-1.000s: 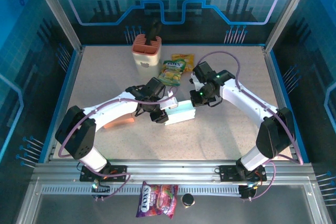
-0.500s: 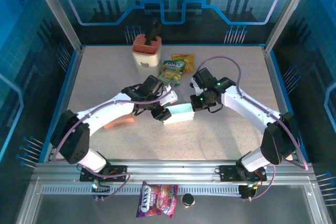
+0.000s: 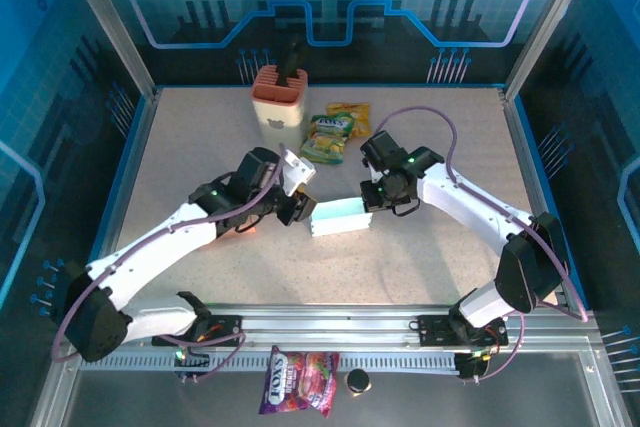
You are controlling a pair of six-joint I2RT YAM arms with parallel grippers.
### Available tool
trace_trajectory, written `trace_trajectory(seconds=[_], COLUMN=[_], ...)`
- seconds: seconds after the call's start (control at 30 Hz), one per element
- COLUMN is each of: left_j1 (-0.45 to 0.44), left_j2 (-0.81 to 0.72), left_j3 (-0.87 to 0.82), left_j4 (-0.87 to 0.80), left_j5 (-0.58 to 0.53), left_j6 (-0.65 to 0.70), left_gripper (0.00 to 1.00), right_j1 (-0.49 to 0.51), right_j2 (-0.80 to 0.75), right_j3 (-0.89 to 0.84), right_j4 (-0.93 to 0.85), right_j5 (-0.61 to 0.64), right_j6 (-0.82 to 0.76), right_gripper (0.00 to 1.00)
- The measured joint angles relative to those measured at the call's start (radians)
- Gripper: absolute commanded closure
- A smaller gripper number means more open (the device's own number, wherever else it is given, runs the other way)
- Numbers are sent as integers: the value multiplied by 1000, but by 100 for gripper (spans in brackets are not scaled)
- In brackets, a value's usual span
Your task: Fold the paper box
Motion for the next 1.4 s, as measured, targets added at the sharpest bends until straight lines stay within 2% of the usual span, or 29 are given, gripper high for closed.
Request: trace_trajectory(seconds=[0.07, 0.2, 0.43, 0.6, 0.9, 1.4], left_j1=[0, 0, 0, 0, 0, 0], left_j2=[-10, 37, 136, 207, 274, 325], left_j3=[13, 59, 106, 166, 198, 204], left_j4=[-45, -156, -271, -301, -301, -287], left_j5=[-11, -6, 19, -1, -53, -71], left_j6=[-71, -183, -271, -281, -277, -271], left_gripper=[67, 66, 65, 62, 64, 83], right_j1=[4, 14, 16, 16, 16, 16], right_j2=[5, 24, 32, 32, 32, 37], right_j3=[11, 34, 42, 42, 42, 45], right_j4=[-11, -26, -48, -48, -48, -47], right_j5=[8, 15, 26, 26, 26, 26], right_j6=[12, 35, 63, 68, 70, 70], right_gripper=[100, 100, 100, 100, 100, 100])
